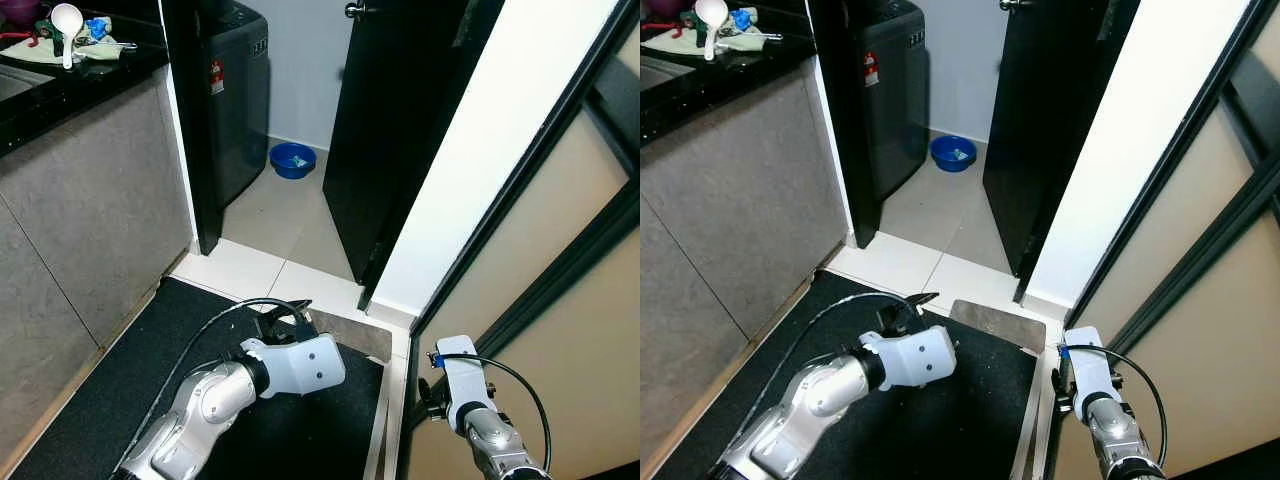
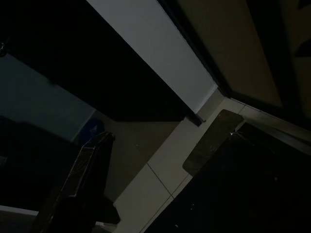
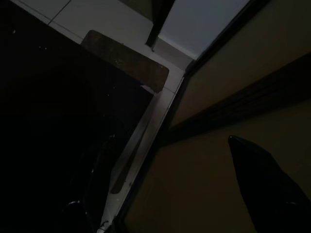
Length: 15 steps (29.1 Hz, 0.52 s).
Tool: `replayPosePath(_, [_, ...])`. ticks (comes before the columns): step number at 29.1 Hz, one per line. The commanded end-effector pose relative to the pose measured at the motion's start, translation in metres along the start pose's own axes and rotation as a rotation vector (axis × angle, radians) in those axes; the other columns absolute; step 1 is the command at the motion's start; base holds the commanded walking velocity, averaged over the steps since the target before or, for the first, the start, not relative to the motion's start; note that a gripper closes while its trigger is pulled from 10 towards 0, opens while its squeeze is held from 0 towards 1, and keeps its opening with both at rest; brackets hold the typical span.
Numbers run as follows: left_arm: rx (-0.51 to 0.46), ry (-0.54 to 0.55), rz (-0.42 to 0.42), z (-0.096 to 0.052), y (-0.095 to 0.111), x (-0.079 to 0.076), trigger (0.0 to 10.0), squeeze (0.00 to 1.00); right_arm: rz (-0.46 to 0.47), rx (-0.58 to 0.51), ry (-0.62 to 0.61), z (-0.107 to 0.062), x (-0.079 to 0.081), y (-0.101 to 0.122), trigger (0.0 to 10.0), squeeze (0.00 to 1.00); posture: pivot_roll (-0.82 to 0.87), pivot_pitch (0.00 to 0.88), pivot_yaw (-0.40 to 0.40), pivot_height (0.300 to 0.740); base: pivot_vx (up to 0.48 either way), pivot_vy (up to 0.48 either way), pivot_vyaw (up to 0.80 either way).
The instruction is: Kitchen organization
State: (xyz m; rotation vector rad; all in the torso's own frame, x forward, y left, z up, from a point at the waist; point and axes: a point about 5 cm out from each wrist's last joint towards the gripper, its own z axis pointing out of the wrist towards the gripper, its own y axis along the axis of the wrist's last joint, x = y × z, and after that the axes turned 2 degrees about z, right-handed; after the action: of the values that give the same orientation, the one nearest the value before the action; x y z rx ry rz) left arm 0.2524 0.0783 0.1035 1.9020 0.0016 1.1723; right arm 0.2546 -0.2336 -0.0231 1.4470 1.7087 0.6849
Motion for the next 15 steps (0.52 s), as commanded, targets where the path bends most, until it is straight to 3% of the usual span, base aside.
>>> replayPosePath(1, [-0.009,-0.018,-0.008,0.000,0.002,-0.005,10.0,0.00,-0.010,0.026,0.008,-0.001,0.001,-0.006,10.0,0.00,0.11,0.039,-0.149,0.740,0.000,0.000,0.00])
replayPosePath(15, [-0.002,-0.020,-0.003,-0.002,0.000,-0.004,10.0,0.00,0.000,0.096,0.023,-0.010,0.009,-0.030,10.0,0.00,0.10,0.001,-0.121,0.740,0.000,0.000,0.00])
